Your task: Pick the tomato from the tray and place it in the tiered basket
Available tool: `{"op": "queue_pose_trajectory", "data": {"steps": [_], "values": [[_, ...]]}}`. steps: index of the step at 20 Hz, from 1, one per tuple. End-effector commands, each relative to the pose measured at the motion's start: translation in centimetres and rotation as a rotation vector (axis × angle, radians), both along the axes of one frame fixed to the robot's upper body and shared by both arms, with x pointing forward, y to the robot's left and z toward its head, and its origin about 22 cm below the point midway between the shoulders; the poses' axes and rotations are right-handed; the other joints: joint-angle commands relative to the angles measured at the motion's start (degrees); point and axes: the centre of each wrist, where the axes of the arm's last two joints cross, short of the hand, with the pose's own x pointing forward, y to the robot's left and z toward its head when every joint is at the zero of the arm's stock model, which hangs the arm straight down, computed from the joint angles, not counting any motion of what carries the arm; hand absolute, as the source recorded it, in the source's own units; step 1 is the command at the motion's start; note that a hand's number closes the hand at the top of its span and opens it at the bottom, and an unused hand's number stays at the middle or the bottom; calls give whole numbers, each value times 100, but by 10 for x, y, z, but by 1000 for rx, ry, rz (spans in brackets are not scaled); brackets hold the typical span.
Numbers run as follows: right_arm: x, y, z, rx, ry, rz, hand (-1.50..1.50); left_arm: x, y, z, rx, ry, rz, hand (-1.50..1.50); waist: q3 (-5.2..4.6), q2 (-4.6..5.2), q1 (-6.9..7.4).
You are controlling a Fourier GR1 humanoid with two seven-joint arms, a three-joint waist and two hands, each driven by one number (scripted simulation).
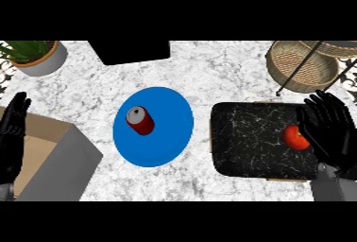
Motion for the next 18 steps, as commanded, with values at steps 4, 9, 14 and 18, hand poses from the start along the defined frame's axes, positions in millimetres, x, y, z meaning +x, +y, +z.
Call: {"op": "queue_pose_trajectory", "data": {"steps": [4,9,14,18], "values": [[-92,-56,-77,-261,510,-303,-150,-36,10,-50,-86,344,7,0,-292,270,346],[-112,-85,-70,-370,707,-271,-150,-35,9,-51,-75,378,-28,0,-295,194,523],[-97,-91,-37,-392,763,-46,-150,-31,10,-49,-71,395,-43,0,-296,146,637],[-79,-95,-12,-389,800,-32,-150,-25,9,-48,-81,410,-72,0,-288,147,693]]}}
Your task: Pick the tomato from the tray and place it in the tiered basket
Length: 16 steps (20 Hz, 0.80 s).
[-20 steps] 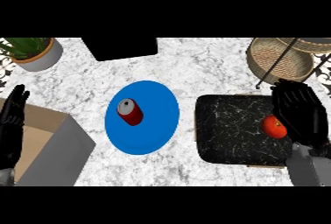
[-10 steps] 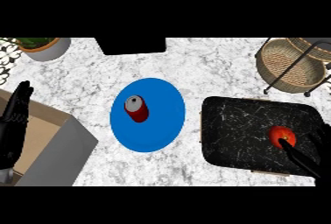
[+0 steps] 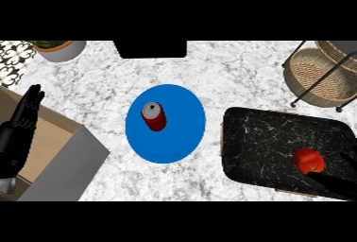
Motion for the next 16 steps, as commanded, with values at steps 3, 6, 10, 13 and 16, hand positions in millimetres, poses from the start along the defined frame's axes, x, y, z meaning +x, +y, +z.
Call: {"op": "queue_pose_trajectory", "data": {"steps": [3,6,10,13,16], "values": [[17,-16,43,30,143,23,-150,-33,25,-53,-45,391,122,0,-90,134,129],[24,-9,48,85,213,50,-150,-33,19,-56,-65,404,98,0,-81,137,184],[28,-13,70,109,311,92,-150,-33,25,-57,-52,398,132,0,-87,126,116],[20,-9,64,89,386,91,-150,-31,17,-61,-78,426,115,0,-81,130,9],[13,-17,69,84,448,56,-150,-38,26,-59,-70,434,150,0,-74,100,21]]}}
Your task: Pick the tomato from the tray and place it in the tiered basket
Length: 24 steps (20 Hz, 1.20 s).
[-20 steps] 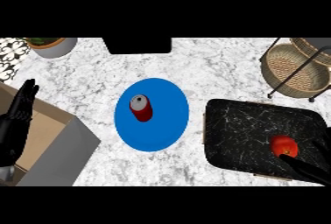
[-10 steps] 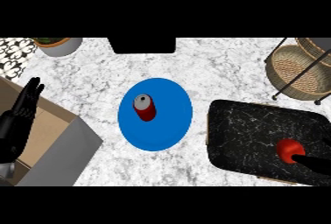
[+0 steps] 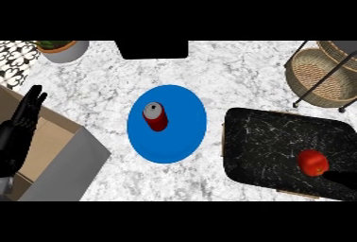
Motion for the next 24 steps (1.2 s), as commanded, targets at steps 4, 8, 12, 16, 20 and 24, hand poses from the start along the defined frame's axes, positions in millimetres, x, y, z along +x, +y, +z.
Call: {"op": "queue_pose_trajectory", "data": {"steps": [4,8,12,16,20,24], "values": [[-5,3,9,38,84,-20,-150,-40,18,-65,-62,363,140,0,-143,131,-32],[-7,5,13,76,93,24,-150,-33,19,-59,-61,372,144,0,-132,140,-95],[-6,4,15,91,51,1,-150,-42,24,-62,-64,367,139,0,-131,135,-1],[-8,17,3,95,57,-4,-150,-36,12,-62,-70,374,119,0,-128,157,0],[-9,15,3,82,37,-7,-150,-31,22,-54,-58,359,134,0,-126,156,-2],[-16,25,-11,99,21,0,-150,-40,18,-66,-71,372,135,0,-128,148,-13]]}}
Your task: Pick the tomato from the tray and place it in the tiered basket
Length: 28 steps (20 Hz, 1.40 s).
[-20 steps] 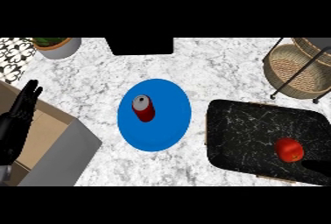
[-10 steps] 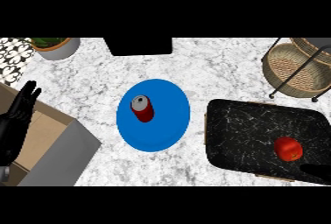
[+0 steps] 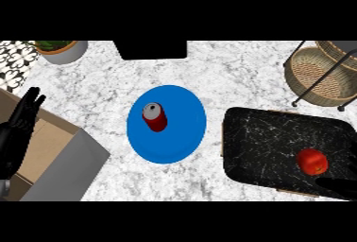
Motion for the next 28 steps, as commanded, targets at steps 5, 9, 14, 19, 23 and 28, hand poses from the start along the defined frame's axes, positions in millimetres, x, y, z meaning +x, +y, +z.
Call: {"op": "queue_pose_trajectory", "data": {"steps": [5,9,14,19,23,28], "values": [[0,4,-14,-5,-5,-12,-150,-36,14,-60,-58,344,107,0,-156,158,139],[15,12,-12,5,-11,-17,-150,-30,2,-69,-73,343,88,0,-167,215,141],[11,19,-26,16,-4,-9,-150,-28,15,-56,-61,341,91,0,-157,176,139],[15,22,-34,32,-3,-18,-150,-34,6,-65,-66,342,77,0,-154,190,177],[15,29,-44,37,0,8,-150,-31,10,-64,-64,338,92,0,-152,212,157],[31,38,-28,-23,-134,50,150,-32,4,-64,-66,338,84,0,-155,174,132]]}}
